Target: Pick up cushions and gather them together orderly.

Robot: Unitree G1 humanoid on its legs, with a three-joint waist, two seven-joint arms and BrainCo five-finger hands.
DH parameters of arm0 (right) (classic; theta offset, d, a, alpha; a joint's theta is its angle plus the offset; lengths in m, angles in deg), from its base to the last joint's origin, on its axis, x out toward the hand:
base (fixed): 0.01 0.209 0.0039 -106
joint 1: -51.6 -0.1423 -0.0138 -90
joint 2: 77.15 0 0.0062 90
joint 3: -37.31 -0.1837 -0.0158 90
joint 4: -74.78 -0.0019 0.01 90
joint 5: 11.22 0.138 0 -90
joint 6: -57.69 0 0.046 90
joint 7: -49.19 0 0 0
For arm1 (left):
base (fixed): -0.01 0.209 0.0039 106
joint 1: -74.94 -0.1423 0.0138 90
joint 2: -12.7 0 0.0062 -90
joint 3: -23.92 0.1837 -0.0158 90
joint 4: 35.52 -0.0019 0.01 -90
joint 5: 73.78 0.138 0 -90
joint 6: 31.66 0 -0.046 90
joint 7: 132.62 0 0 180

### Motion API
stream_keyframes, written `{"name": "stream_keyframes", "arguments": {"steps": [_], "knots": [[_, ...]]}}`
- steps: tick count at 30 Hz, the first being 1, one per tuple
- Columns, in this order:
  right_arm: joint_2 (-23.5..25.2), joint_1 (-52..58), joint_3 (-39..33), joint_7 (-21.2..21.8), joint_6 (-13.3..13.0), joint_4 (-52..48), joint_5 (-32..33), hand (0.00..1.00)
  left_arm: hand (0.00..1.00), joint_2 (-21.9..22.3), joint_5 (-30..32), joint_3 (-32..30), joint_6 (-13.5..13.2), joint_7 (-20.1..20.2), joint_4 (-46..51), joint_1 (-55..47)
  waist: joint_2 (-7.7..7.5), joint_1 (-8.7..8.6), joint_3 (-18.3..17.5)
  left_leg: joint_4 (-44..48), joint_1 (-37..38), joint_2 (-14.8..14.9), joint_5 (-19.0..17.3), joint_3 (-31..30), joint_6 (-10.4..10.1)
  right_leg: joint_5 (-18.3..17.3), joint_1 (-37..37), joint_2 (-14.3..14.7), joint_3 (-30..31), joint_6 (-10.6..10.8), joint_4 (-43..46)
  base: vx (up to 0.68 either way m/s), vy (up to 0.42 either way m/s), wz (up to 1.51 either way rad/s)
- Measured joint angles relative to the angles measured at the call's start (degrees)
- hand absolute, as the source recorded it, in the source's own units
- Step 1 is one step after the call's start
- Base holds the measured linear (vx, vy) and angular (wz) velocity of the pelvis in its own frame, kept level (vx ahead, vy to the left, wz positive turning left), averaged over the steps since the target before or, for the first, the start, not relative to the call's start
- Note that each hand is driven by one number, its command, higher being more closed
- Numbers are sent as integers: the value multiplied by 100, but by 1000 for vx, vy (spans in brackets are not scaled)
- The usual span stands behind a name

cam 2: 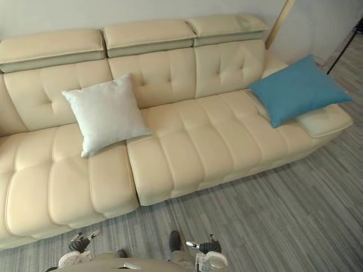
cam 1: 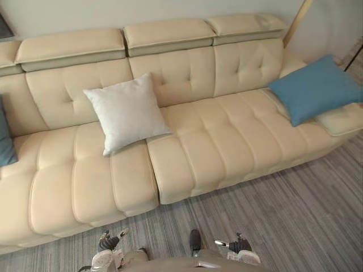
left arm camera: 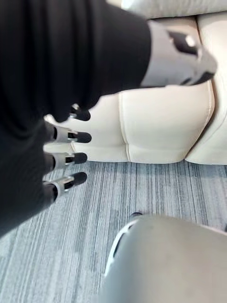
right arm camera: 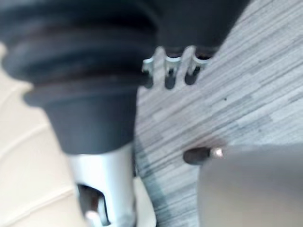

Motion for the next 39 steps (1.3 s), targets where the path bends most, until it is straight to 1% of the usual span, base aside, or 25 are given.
{"name": "stream_keyframes", "arguments": {"steps": [3,4,6,7,8,10,11,12,13,17,18,19,20,21,22,24,26,27,28,30,32,34,36,37,39], "knots": [[17,-11,19,14,0,3,0,0,0,-22,124,92,3,9,-97,93,97,10,-32,13,109,-31,18,11,21,107,-61,148,348,-22,-65,57,18,-79],[37,-41,32,17,1,3,2,0,0,-25,214,166,4,17,-98,108,128,36,-49,22,153,-9,29,129,171,202,-150,269,598,-15,-71,80,13,-88],[41,-106,98,16,1,7,7,0,0,-49,218,243,6,24,-99,169,104,-9,-16,19,268,50,22,455,224,330,-244,411,866,-27,-54,77,0,-103],[21,-158,174,13,-1,18,9,0,0,-51,218,243,7,31,-101,209,106,-22,21,17,298,106,13,589,227,458,-317,510,745,-133,-46,37,-42,-156],[11,-321,284,11,-5,67,10,0,0,-74,218,243,6,34,-101,292,103,24,48,4,296,189,23,786,243,777,-514,661,135,-448,-74,-3,-70,-155],[-66,-570,239,12,15,234,5,0,0,-47,217,250,15,54,-106,444,177,-54,145,-136,463,254,9,1189,299,-43,-686,441,-1570,-1092,410,2,-89,-117],[-99,-584,191,12,24,249,3,0,0,-26,218,304,14,56,-91,462,262,-50,206,-187,561,287,16,1295,287,-331,-719,290,-2105,-1148,722,33,-4,-88],[-140,-472,130,9,2,238,24,0,0,-45,219,391,3,57,-82,399,370,-58,270,-227,829,278,-41,1503,203,-601,-684,-40,-2986,-1095,1264,68,48,-101],[-169,-486,134,13,1,259,16,0,0,-90,219,380,13,56,-127,342,404,-50,282,-300,953,267,-92,1601,134,-559,-659,32,-2890,-906,1332,54,14,-100],[-170,-533,121,13,-7,304,16,0,0,-177,302,329,21,57,-201,308,450,-41,258,-206,1066,429,-151,1662,44,-813,-848,423,-2424,-798,1353,72,-97,-84],[-154,-551,120,10,-12,316,33,0,0,-199,330,323,46,59,-210,314,410,-64,290,350,900,588,-225,1704,23,-885,-817,485,-2377,-800,1367,151,-165,-57],[-152,-545,93,5,-8,364,53,0,0,-165,330,323,54,58,-203,305,376,-56,307,1633,499,948,-235,1633,65,-923,-671,559,-2271,-832,1319,173,-149,-55],[-154,-541,87,1,-7,369,57,0,0,-137,329,326,55,60,-201,297,398,-57,334,2151,347,1087,-192,1529,134,-933,-580,593,-2219,-852,1314,172,-95,-65],[-152,-539,80,-30,-4,358,60,0,0,-45,314,325,53,66,-189,258,485,-30,418,3165,45,1355,-128,1195,327,-1015,-378,753,-2056,-973,1365,96,-12,-63],[-168,-517,79,-47,3,317,60,0,0,9,314,284,53,63,-104,240,511,15,481,3711,-175,1395,-260,887,314,-1084,-275,859,-1917,-1057,1422,110,12,-87],[-140,-502,146,-144,18,210,60,0,0,14,317,340,48,62,49,241,542,110,521,4111,-656,1159,-514,464,269,-1195,-119,980,-1543,-1128,1513,144,43,-97],[-134,-530,147,-156,20,187,68,0,0,45,314,346,22,59,265,240,490,224,560,3451,-1229,791,-549,299,336,-1228,-5,989,-1061,-1073,1440,137,51,-104],[-128,-512,148,-163,20,183,70,0,0,55,313,345,19,59,308,239,486,260,561,3203,-1300,739,-543,288,343,-1230,16,990,-969,-1069,1416,147,75,-99],[-131,-484,143,-181,22,182,80,0,0,86,316,355,8,56,372,226,488,293,562,2402,-1455,561,-467,110,284,-1236,89,997,-745,-1056,1286,126,75,-85],[-134,-481,105,-229,20,187,192,0,0,99,318,366,-18,54,378,227,487,331,558,904,-1492,308,-61,-494,154,-1240,160,1054,-361,-1021,1035,154,100,-107],[-119,-410,6,-236,21,196,227,0,0,96,317,387,-19,56,369,238,479,395,525,398,-1493,314,251,-794,201,-1239,178,1104,-131,-1000,919,294,192,-129],[-72,-377,7,-245,21,163,224,0,0,72,315,381,-13,56,372,236,460,425,471,488,-1398,283,441,-757,321,-1390,105,1074,123,-804,1160,254,181,-120],[-24,-206,-14,-251,14,89,271,0,0,-25,315,410,-7,52,357,218,258,436,405,629,-1174,175,460,-428,310,-1823,-117,848,252,-533,1914,273,232,-101],[44,-153,15,-268,14,-8,258,0,0,-126,317,545,16,45,300,224,168,351,360,633,-990,75,434,-245,337,-2112,-394,628,178,-58,2879,299,227,-81],[137,-235,16,-265,-5,-44,257,0,0,-240,318,643,63,21,257,222,-6,250,326,630,-717,-1,246,-45,488,-2074,-950,346,-232,209,4216,325,195,-51]]}}
